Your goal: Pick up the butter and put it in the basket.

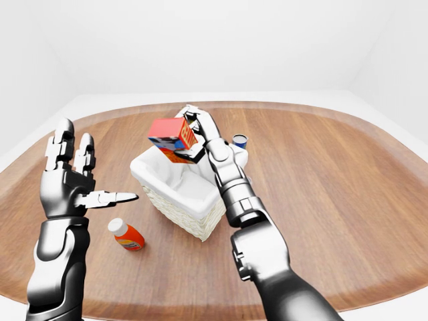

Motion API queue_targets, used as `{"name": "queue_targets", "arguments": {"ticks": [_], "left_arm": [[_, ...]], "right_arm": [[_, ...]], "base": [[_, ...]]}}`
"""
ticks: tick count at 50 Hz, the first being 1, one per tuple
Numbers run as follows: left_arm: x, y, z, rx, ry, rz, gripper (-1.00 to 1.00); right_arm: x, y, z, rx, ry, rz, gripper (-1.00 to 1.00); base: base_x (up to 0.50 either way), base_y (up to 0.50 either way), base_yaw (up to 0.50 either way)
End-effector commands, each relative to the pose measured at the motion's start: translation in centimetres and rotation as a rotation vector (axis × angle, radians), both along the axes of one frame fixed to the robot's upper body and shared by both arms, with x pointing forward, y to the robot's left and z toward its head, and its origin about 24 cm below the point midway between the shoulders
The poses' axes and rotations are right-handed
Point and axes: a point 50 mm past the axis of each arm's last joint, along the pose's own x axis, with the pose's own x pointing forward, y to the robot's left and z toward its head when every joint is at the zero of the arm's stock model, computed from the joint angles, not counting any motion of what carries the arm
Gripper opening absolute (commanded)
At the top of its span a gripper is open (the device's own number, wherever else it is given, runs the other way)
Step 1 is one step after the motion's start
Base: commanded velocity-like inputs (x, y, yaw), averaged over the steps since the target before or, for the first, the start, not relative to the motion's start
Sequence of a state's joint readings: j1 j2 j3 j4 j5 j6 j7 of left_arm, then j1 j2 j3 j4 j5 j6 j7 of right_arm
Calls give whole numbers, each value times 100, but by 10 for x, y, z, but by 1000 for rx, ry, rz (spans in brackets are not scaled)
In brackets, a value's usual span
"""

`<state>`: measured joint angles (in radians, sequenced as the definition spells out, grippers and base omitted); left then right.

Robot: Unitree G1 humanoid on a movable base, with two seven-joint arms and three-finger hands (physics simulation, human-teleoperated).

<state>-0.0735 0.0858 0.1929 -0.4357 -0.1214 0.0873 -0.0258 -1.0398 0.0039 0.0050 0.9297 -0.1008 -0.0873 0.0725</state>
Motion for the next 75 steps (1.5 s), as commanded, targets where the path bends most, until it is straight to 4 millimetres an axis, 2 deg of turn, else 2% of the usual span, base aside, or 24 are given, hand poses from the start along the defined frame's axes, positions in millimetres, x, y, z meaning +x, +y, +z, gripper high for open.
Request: {"name": "queue_targets", "arguments": {"ticks": [1,15,25,28,43,44,45,46,49,51,52,59,65,75], "left_arm": [[1,1,-1,-1,5,0,100],[-1,-1,-4,-2,17,-1,100],[0,0,-4,-2,18,0,100],[-1,0,-4,-1,18,-1,100],[-1,0,-5,-3,20,1,100],[-1,0,-5,-3,20,1,100],[-1,0,-5,-3,21,1,100],[0,0,-5,-3,21,1,100],[-1,0,-6,-4,23,1,100],[-1,-1,-6,-4,24,1,100],[-2,-1,-6,-4,25,1,100],[-2,-1,-6,-5,25,2,100],[-1,0,-7,-6,30,3,100],[0,0,-8,-5,36,2,100]], "right_arm": [[3,-1,-7,13,48,-50,-100],[2,-2,-28,-7,119,-72,-100],[2,0,-29,-9,128,-72,-100],[1,-2,-36,-28,152,-78,-100],[1,-7,-45,-50,188,-107,-100],[1,-7,-46,-52,190,-109,-91],[1,-7,-46,-54,191,-110,-70],[1,-7,-47,-56,192,-113,-11],[1,-8,-47,-60,192,-116,57],[2,-8,-46,-61,190,-118,93],[2,-9,-46,-61,191,-119,100],[4,-13,-43,-50,188,-138,100],[8,-18,-33,17,180,-162,100],[10,-24,-30,42,182,-183,100]], "base": [[0,0,0],[0,0,0],[0,0,0],[0,0,0],[0,0,0],[0,0,0],[0,0,0],[0,0,0],[0,0,0],[0,0,0],[0,0,0],[0,0,0],[0,0,0],[0,0,0]]}}
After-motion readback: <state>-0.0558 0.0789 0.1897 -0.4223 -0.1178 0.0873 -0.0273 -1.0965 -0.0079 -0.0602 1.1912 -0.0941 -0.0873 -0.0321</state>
